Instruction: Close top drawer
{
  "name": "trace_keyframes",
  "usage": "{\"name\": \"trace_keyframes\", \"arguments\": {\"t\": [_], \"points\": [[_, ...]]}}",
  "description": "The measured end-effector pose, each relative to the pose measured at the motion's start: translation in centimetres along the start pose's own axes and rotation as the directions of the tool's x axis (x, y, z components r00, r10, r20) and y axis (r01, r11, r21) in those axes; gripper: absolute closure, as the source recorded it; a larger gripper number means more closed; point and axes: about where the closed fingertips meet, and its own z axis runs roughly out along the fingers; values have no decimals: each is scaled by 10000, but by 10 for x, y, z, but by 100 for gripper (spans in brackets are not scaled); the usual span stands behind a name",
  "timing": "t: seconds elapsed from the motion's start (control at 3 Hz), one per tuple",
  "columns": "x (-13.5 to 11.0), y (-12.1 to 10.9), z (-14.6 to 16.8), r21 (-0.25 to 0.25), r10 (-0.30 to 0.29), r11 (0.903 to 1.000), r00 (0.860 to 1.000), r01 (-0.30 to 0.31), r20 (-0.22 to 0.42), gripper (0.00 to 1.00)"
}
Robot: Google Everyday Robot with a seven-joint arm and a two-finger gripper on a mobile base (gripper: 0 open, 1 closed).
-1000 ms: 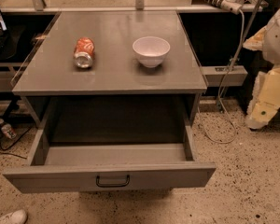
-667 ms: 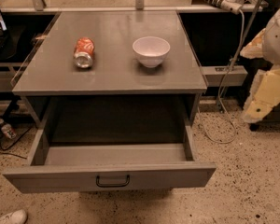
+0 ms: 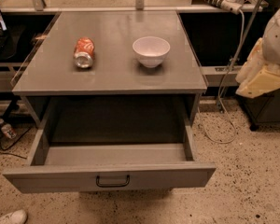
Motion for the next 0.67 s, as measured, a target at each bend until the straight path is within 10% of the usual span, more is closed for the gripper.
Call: {"name": "trace_keyframes", "arguments": {"t": [0.67], "points": [[9,17,-2,123,157,9998,9989,-151,-444,100]]}}
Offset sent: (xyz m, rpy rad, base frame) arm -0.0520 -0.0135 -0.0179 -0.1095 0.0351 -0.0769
